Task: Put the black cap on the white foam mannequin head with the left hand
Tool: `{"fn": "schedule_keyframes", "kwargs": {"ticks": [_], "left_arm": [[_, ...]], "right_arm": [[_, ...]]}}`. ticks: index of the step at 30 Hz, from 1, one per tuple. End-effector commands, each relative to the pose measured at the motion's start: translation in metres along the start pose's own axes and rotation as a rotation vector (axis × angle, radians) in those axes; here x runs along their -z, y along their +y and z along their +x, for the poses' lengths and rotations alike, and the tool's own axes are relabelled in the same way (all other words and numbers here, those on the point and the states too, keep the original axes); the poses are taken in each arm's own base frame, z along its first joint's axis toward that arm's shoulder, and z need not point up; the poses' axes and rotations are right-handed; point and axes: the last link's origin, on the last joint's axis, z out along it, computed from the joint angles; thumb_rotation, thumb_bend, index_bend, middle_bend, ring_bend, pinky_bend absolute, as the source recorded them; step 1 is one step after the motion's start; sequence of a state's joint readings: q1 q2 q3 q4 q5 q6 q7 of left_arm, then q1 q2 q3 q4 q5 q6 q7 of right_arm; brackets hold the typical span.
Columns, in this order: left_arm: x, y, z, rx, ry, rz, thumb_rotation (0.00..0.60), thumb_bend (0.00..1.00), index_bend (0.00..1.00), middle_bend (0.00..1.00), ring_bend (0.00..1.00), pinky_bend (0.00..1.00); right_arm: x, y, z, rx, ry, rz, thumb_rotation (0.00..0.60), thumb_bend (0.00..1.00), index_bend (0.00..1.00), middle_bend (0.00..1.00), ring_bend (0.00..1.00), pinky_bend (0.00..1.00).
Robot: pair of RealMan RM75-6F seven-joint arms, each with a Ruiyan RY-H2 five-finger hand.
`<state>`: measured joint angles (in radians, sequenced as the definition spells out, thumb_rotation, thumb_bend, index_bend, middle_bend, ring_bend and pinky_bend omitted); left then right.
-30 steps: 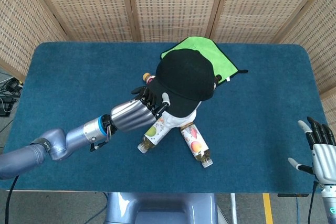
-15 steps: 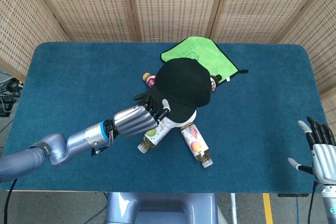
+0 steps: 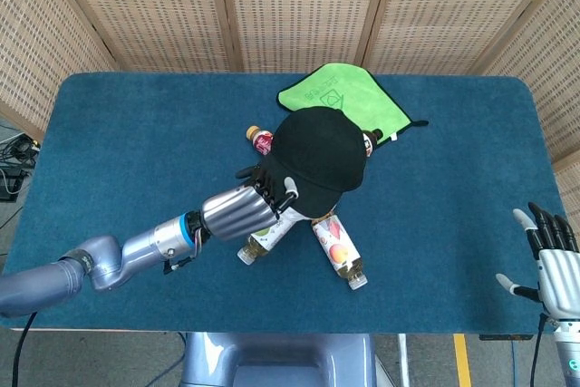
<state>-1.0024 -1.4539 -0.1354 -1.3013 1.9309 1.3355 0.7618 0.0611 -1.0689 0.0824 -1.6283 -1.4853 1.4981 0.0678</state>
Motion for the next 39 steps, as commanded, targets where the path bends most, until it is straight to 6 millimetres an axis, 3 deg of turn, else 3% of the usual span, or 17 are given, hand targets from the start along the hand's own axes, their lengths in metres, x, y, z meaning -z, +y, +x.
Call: {"fn": "schedule_keyframes", "kwargs": {"ticks": [1,11,14,22,25,28,35,39], "left_arm": [[0.002,0.002,-0.001,0.013,-0.019,0.008,0.600,0.71,0.79,0.89,0.86,0.76],[0.009,0.009,-0.003,0.020,-0.047,0.010,0.600,0.70,0.77,0.89,0.86,0.76],[0.010,0.009,-0.003,0.016,-0.046,0.007,0.600,0.66,0.70,0.89,0.86,0.75],[0.014,0.004,-0.005,-0.005,-0.048,0.008,0.600,0.37,0.46,0.88,0.86,0.74],[0.015,0.002,-0.005,-0.003,-0.053,0.009,0.600,0.35,0.42,0.88,0.86,0.74],[0.016,0.003,-0.006,-0.002,-0.060,0.007,0.600,0.27,0.36,0.88,0.86,0.74],[0.018,0.005,-0.005,-0.003,-0.066,0.001,0.600,0.24,0.30,0.88,0.85,0.74],[0.020,0.005,-0.005,-0.006,-0.069,-0.008,0.600,0.11,0.19,0.87,0.85,0.73]], "right_arm": [[0.000,0.000,0.000,0.001,0.000,0.001,0.600,0.05,0.14,0.00,0.00,0.00],[0.000,-0.001,-0.001,0.005,-0.001,0.001,0.600,0.05,0.14,0.00,0.00,0.00],[0.000,-0.001,-0.001,0.006,-0.001,0.001,0.600,0.05,0.14,0.00,0.00,0.00],[0.000,-0.001,-0.001,0.004,0.001,0.002,0.600,0.05,0.14,0.00,0.00,0.00],[0.000,-0.001,-0.001,0.004,0.002,0.003,0.600,0.05,0.13,0.00,0.00,0.00],[0.001,-0.001,-0.001,0.004,0.002,0.002,0.600,0.05,0.13,0.00,0.00,0.00],[0.000,-0.001,-0.001,0.005,0.001,0.001,0.600,0.05,0.13,0.00,0.00,0.00],[0.000,-0.001,-0.001,0.005,0.002,0.000,0.600,0.05,0.13,0.00,0.00,0.00]]}}
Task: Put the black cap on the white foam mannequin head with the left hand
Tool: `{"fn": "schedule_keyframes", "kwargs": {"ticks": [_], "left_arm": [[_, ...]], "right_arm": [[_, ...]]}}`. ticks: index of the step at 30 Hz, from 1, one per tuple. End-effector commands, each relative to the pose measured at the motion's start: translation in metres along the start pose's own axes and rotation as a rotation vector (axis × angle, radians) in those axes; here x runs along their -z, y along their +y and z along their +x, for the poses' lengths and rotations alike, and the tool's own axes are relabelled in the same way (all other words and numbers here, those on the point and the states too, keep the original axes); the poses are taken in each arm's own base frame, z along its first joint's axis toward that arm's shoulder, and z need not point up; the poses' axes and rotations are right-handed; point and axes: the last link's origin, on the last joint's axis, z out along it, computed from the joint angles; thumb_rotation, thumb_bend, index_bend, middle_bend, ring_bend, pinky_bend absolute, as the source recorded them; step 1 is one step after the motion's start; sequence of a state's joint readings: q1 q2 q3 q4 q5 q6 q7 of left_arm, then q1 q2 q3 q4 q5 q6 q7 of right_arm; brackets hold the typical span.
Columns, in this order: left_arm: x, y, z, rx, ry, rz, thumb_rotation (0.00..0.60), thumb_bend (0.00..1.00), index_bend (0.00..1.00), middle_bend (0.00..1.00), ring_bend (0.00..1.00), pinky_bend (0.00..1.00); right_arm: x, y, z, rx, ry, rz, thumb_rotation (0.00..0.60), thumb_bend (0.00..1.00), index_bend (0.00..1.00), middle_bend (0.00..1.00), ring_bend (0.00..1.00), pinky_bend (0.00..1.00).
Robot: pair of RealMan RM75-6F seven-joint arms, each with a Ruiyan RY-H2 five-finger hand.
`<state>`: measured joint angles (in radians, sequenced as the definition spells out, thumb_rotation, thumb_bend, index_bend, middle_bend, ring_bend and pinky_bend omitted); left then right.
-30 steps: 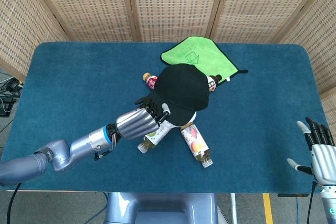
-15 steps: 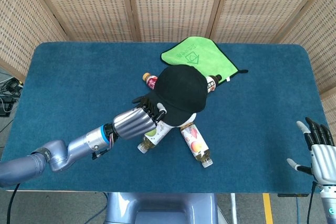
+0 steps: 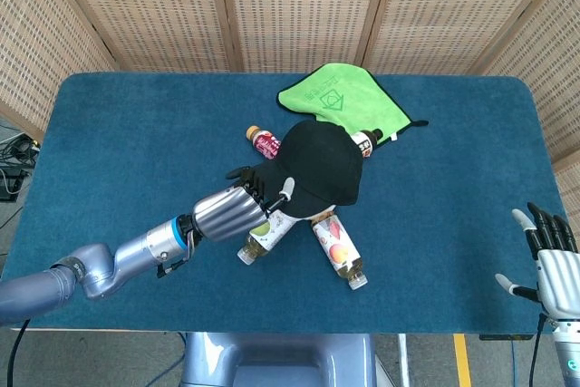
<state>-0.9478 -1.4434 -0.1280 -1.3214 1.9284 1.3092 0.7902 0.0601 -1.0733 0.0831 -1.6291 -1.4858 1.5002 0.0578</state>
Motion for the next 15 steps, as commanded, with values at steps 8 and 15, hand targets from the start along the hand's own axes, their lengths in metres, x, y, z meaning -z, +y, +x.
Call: {"fn": "schedule_keyframes", "kwargs": {"ticks": [8,15], "left_arm": [[0.017,-0.003,0.002,0.017,-0.037,0.014,0.600,0.00,0.03,0.84,0.82,0.71],[0.053,-0.016,0.010,0.105,-0.070,0.158,0.600,0.00,0.00,0.76,0.75,0.61]], "right_arm": [[0.000,-0.001,-0.001,0.002,-0.003,0.003,0.600,0.05,0.13,0.00,0.00,0.00],[0.000,0.000,-0.001,0.006,-0.003,-0.001,0.600,0.05,0.13,0.00,0.00,0.00]]}}
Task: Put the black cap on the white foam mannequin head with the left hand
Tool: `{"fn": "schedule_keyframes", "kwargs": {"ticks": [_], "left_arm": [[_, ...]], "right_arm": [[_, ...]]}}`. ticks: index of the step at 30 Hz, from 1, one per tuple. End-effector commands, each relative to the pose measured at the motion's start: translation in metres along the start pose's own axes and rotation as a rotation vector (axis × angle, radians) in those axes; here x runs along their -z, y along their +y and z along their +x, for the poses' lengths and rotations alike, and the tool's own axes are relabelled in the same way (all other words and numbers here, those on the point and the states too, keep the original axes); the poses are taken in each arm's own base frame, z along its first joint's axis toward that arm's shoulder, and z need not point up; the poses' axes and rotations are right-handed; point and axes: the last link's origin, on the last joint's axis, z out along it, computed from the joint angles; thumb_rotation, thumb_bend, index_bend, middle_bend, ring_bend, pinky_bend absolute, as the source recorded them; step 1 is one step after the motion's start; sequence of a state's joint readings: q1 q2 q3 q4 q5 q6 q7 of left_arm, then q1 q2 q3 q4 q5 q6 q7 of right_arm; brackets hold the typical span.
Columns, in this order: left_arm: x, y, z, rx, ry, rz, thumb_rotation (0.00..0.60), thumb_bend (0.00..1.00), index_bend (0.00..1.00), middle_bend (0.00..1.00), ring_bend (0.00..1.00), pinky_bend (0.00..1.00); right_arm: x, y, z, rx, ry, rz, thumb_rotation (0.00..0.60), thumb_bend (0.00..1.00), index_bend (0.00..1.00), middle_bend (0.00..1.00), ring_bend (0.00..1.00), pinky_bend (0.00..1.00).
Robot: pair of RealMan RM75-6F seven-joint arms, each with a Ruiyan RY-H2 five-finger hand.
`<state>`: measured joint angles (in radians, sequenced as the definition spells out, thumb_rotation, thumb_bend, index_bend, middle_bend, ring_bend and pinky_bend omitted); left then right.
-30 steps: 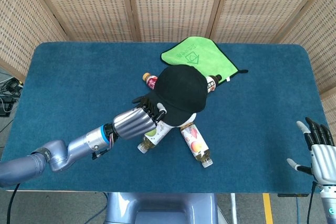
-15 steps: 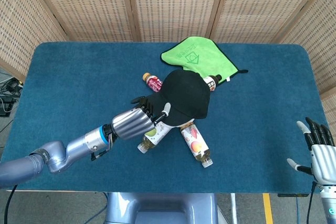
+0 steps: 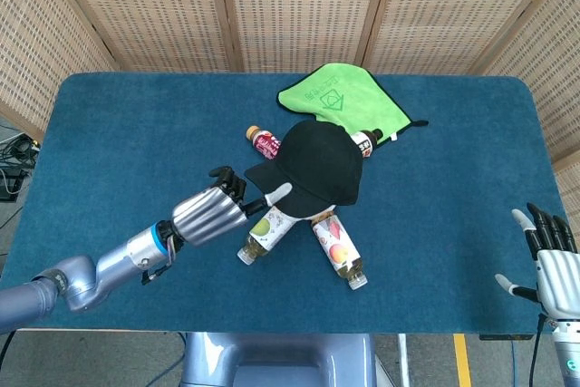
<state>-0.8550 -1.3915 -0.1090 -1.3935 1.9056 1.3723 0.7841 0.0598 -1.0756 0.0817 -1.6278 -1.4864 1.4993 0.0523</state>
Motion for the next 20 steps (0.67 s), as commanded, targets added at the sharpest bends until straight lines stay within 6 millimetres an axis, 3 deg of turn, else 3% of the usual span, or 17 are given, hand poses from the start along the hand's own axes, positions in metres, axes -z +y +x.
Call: {"fn": "schedule_keyframes", "kwargs": {"ticks": [1,5,7,10,16,20], "left_arm": [[0.024,-0.010,0.004,0.066,-0.024,0.099,0.600,0.00,0.00,0.74,0.73,0.58],[0.068,-0.018,0.013,0.153,-0.060,0.228,0.600,0.00,0.00,0.53,0.57,0.48],[0.087,-0.018,0.017,0.189,-0.093,0.287,0.600,0.00,0.00,0.35,0.42,0.42],[0.117,-0.012,0.025,0.281,-0.165,0.387,0.600,0.00,0.00,0.20,0.27,0.36],[0.169,0.002,0.037,0.470,-0.332,0.576,0.600,0.00,0.00,0.01,0.06,0.18],[0.199,0.007,0.039,0.595,-0.503,0.680,0.600,0.00,0.00,0.00,0.00,0.01]], "right_arm": [[0.000,0.000,0.000,0.002,-0.001,-0.001,0.600,0.05,0.13,0.00,0.00,0.00],[0.000,-0.001,-0.002,0.012,-0.003,0.004,0.600,0.05,0.13,0.00,0.00,0.00],[0.000,-0.002,-0.003,0.017,-0.004,0.006,0.600,0.05,0.13,0.00,0.00,0.00],[0.000,-0.004,-0.004,0.026,-0.007,0.009,0.600,0.05,0.12,0.00,0.00,0.00],[0.001,-0.006,-0.008,0.047,-0.011,0.017,0.600,0.05,0.10,0.00,0.00,0.00],[0.001,-0.008,-0.009,0.058,-0.015,0.024,0.600,0.05,0.09,0.00,0.00,0.00]]}}
